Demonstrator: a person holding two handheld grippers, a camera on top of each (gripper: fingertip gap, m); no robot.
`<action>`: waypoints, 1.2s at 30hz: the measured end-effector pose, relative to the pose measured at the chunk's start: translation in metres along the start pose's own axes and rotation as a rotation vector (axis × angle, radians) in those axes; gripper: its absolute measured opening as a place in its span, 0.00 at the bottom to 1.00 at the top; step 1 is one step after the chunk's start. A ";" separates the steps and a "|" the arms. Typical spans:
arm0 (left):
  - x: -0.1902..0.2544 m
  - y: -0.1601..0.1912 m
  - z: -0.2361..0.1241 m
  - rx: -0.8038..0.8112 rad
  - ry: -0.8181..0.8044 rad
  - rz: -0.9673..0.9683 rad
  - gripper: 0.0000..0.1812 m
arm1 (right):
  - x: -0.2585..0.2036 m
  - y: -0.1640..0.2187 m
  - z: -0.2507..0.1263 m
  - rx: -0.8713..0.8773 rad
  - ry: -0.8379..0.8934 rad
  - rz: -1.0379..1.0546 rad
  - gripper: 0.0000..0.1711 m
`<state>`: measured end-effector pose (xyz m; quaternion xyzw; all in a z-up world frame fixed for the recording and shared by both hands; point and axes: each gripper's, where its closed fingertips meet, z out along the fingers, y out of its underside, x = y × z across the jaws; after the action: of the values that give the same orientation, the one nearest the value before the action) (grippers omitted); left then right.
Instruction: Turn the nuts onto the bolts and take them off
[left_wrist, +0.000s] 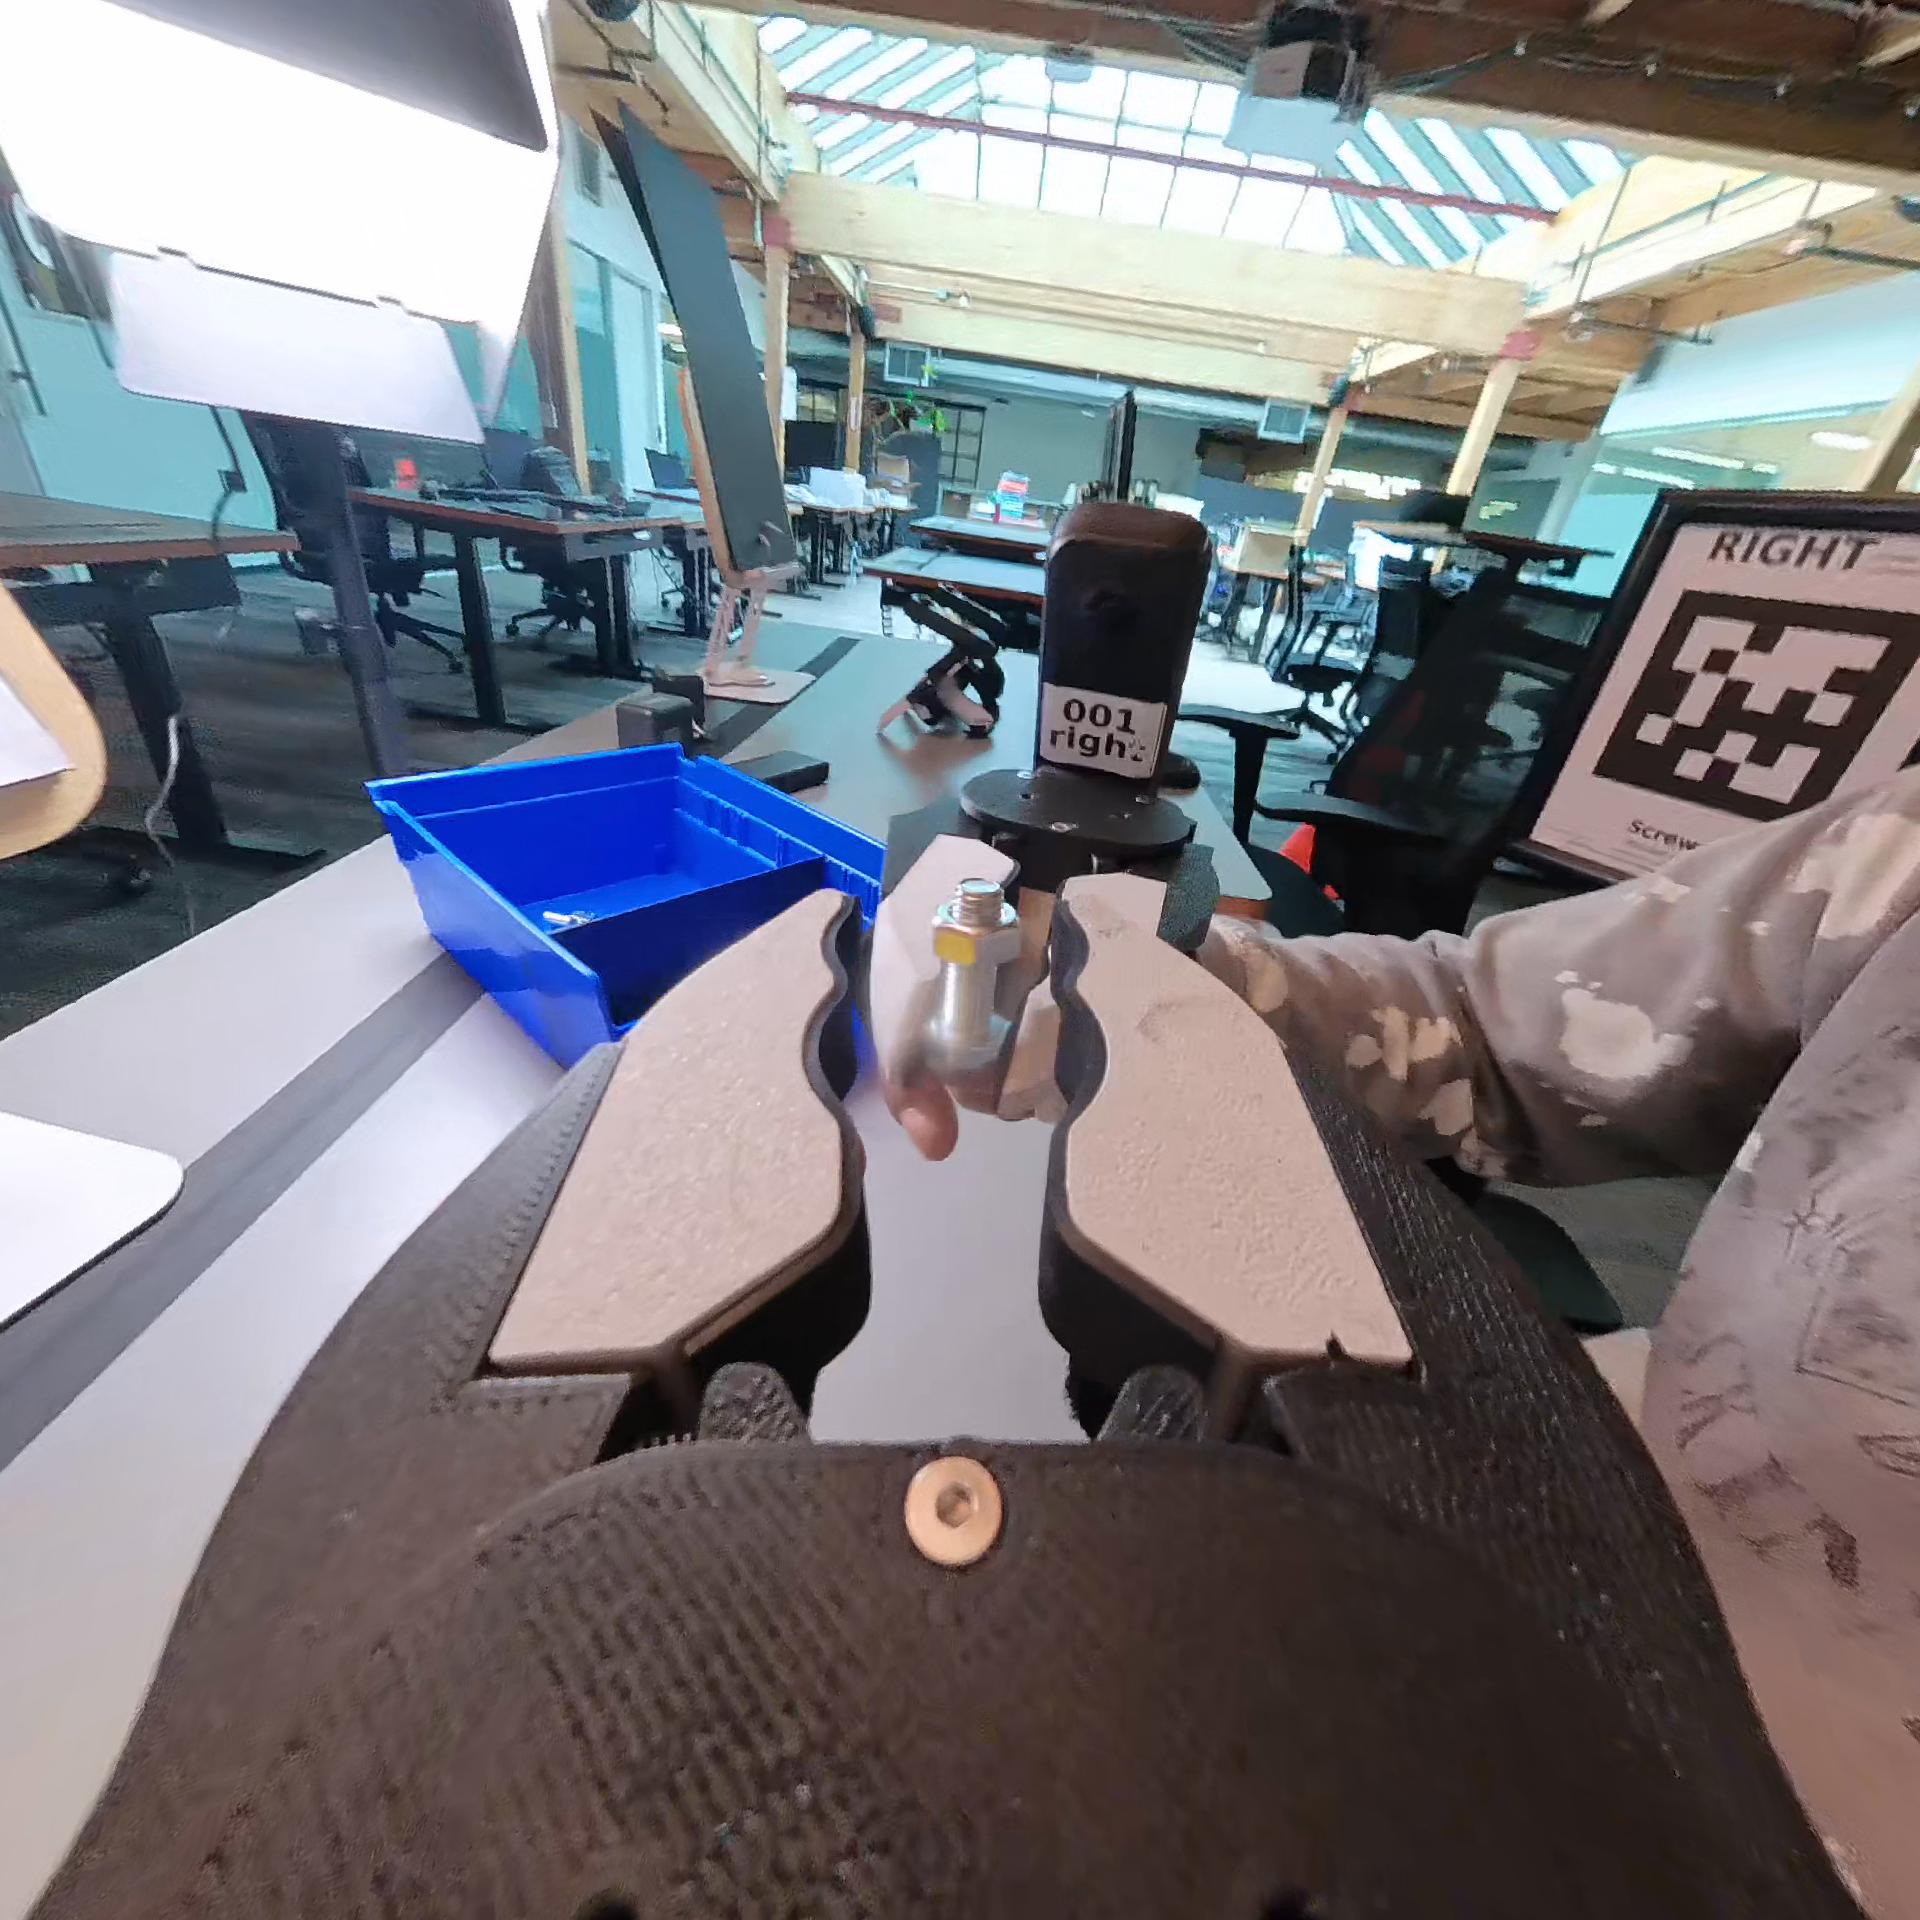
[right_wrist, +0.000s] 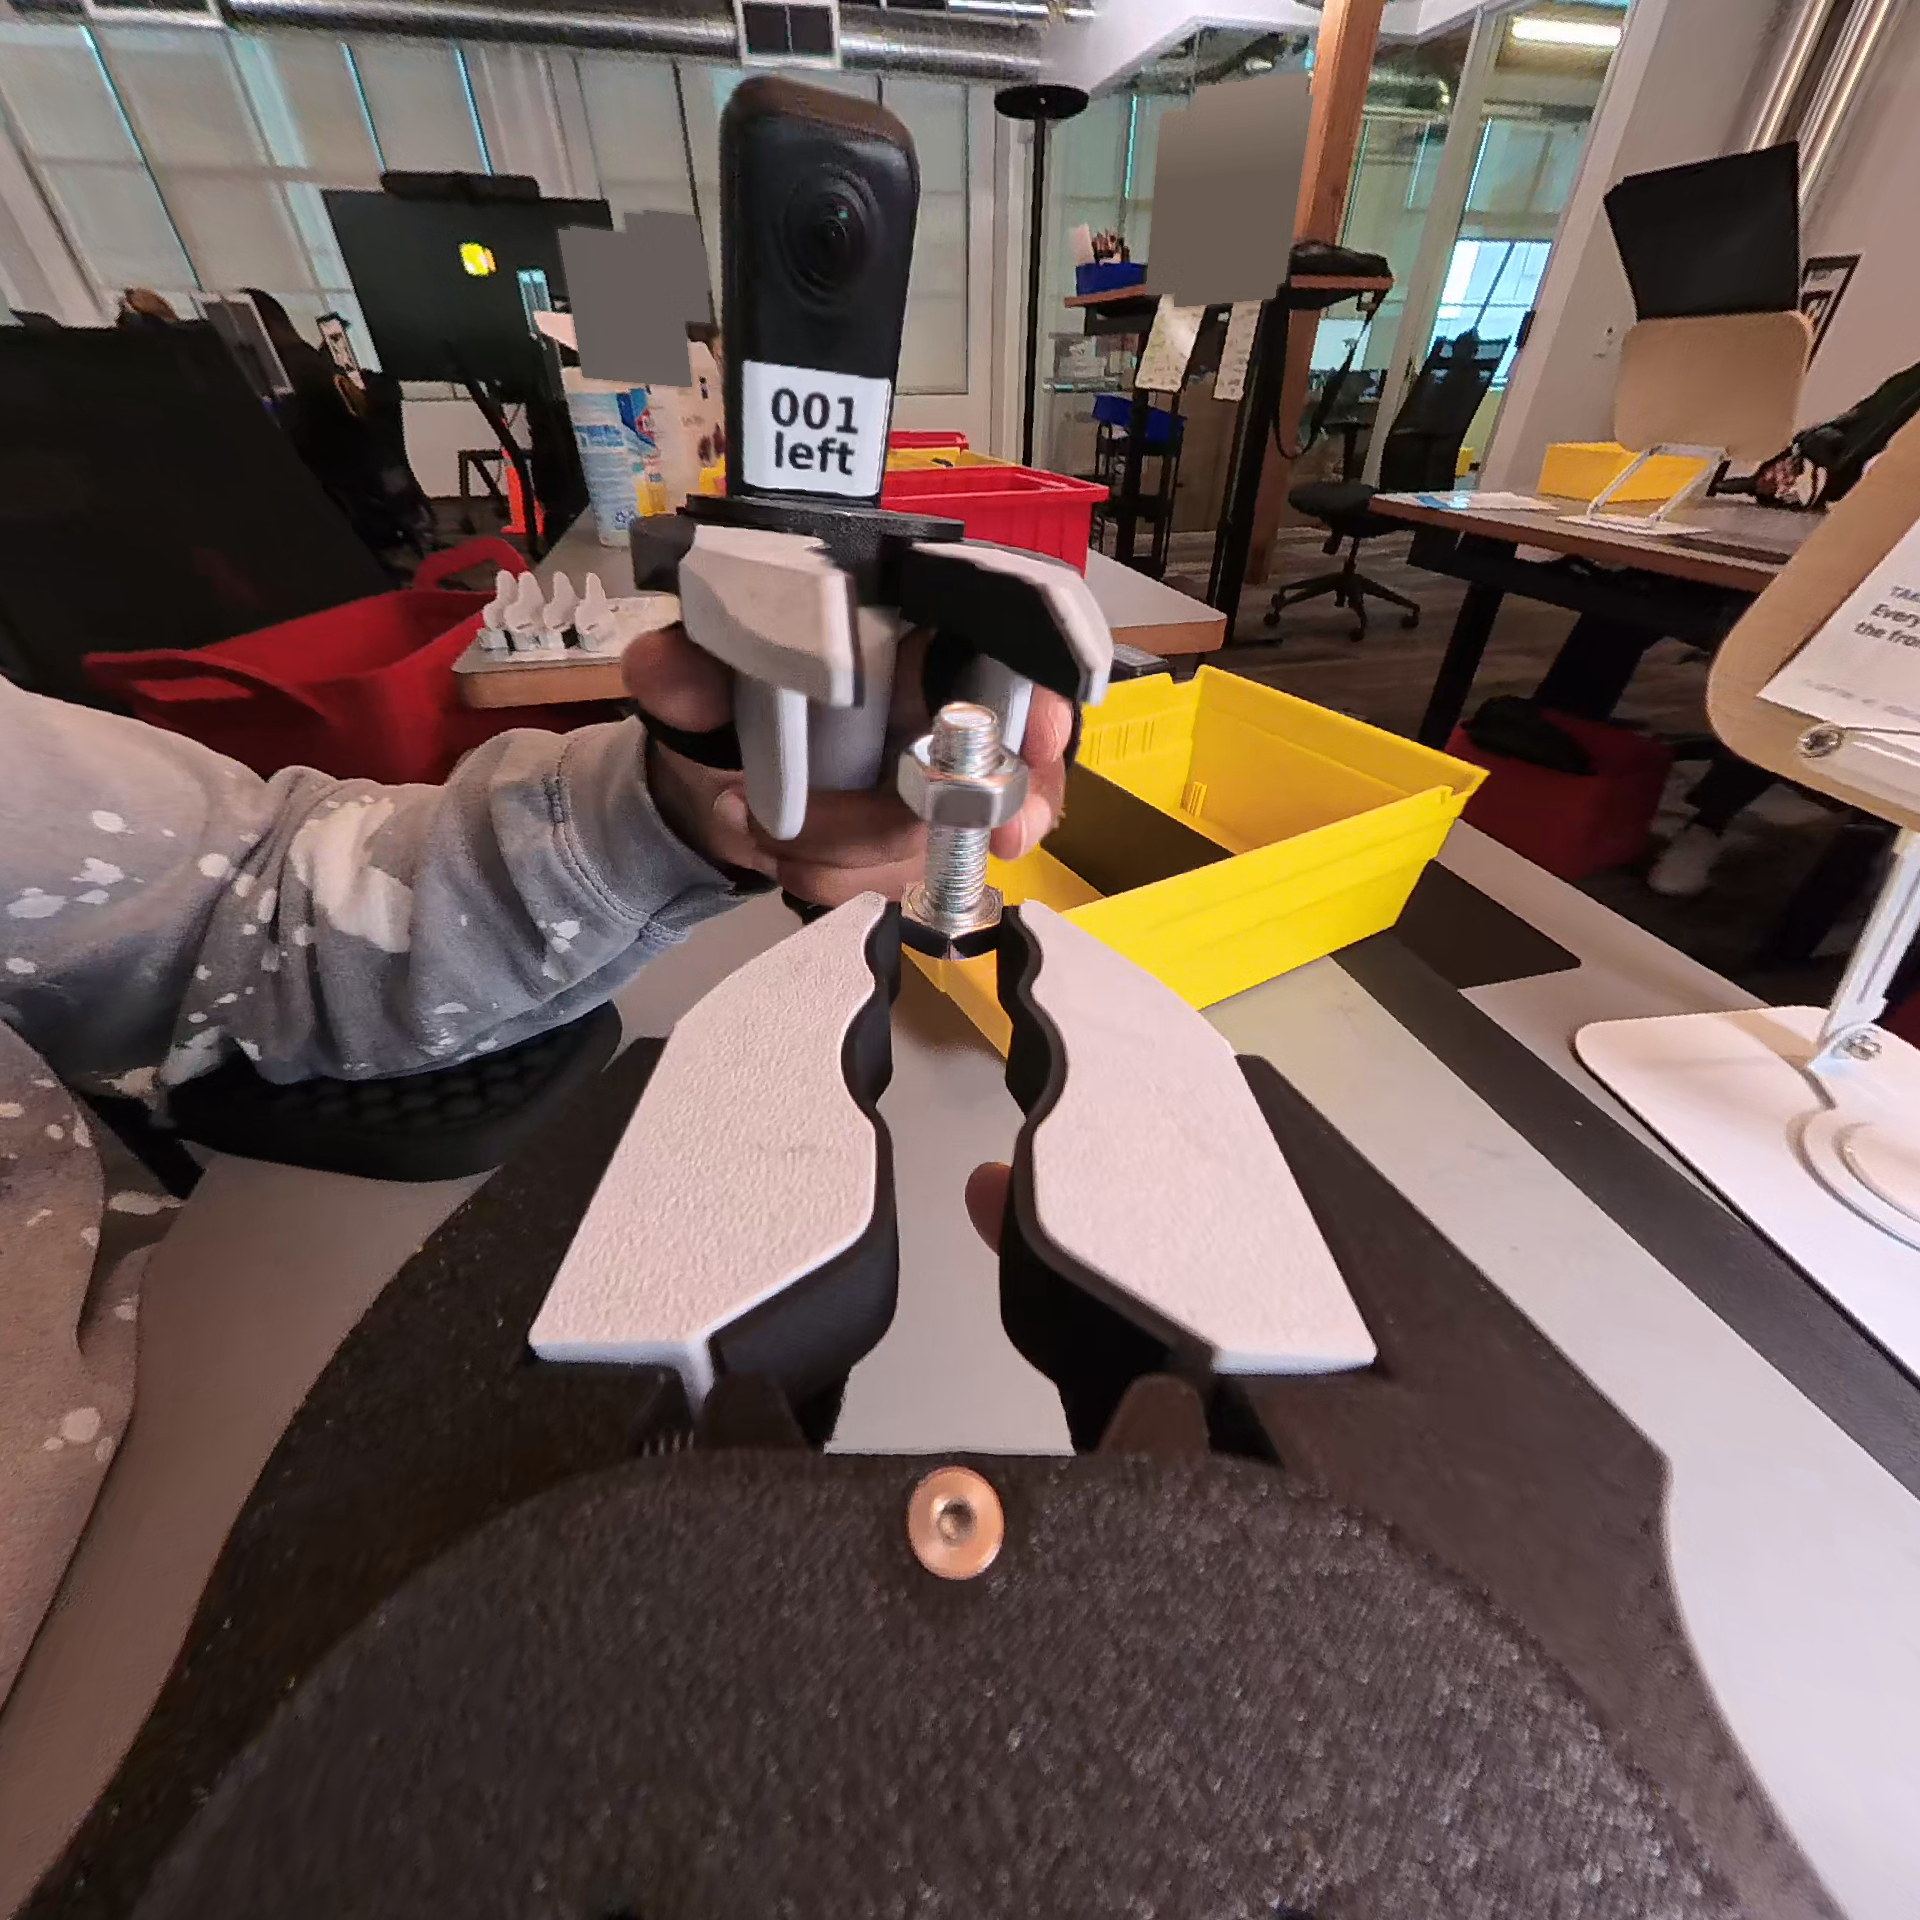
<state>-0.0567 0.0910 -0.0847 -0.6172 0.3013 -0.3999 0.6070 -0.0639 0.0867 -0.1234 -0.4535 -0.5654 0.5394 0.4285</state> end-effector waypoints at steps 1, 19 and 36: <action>0.001 0.004 0.003 -0.021 -0.003 0.009 0.20 | -0.001 0.000 0.001 0.001 -0.003 -0.002 0.11; -0.018 0.009 -0.001 -0.053 -0.104 0.016 0.12 | 0.000 -0.002 -0.001 0.019 -0.009 0.010 0.11; -0.028 0.008 -0.008 -0.054 -0.168 0.038 0.11 | -0.002 -0.013 -0.008 0.080 -0.046 0.042 0.11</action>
<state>-0.0765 0.1099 -0.0965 -0.6590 0.2717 -0.3269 0.6205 -0.0565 0.0869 -0.1098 -0.4350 -0.5435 0.5808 0.4220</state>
